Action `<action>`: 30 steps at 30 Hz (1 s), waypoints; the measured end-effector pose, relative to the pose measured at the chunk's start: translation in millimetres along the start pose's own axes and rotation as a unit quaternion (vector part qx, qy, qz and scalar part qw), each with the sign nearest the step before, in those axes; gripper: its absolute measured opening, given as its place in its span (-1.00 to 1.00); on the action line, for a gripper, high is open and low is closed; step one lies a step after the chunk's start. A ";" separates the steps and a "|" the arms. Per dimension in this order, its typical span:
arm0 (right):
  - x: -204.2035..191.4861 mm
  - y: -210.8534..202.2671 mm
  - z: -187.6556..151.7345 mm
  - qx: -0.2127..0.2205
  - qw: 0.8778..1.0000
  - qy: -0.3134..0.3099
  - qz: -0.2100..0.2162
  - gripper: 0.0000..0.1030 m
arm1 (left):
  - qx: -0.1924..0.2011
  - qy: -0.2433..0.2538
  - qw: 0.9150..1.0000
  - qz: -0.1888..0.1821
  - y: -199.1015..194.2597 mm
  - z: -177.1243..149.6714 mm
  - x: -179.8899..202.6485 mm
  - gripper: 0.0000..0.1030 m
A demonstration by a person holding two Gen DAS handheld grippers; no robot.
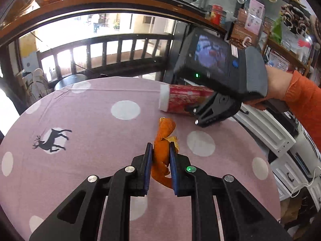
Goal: Collect trash
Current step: 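Grasp the orange peel with the left tool while the right tool grasps the red paper cup, then carry the orange peel and red paper cup over the black bin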
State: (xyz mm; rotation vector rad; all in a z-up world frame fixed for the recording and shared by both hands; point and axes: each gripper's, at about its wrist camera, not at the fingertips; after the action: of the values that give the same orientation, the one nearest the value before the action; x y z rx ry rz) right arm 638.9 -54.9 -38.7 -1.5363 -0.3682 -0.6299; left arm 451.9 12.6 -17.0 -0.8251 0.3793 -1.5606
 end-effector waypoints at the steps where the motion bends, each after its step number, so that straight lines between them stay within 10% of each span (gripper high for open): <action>1: -3.7 8.0 6.7 -0.009 1.000 -0.015 -0.005 0.54 | 0.001 -0.009 1.000 0.002 0.4 3.1 -7.4 -0.67; 12: 2.9 -14.5 -12.5 0.034 0.997 0.041 -0.056 0.36 | -0.008 -0.028 0.999 -0.016 0.6 -0.4 -7.4 -0.67; 30: -74.7 -185.7 -274.7 0.164 0.923 0.340 -0.081 0.35 | -0.015 0.119 0.986 -0.118 -34.7 -60.7 131.7 -0.67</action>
State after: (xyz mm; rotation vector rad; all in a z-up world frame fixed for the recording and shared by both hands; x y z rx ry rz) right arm 425.8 -300.7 59.6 -0.8966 -0.0577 -1.1223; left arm 388.1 -120.9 1.7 -0.7273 0.4922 -1.8862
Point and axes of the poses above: each gripper's, at about its wrist camera, not at the fingertips, and y roughly the way its jaws point, x to its right, z to its top, and after that the axes turned 9 degrees about -y, right-handed
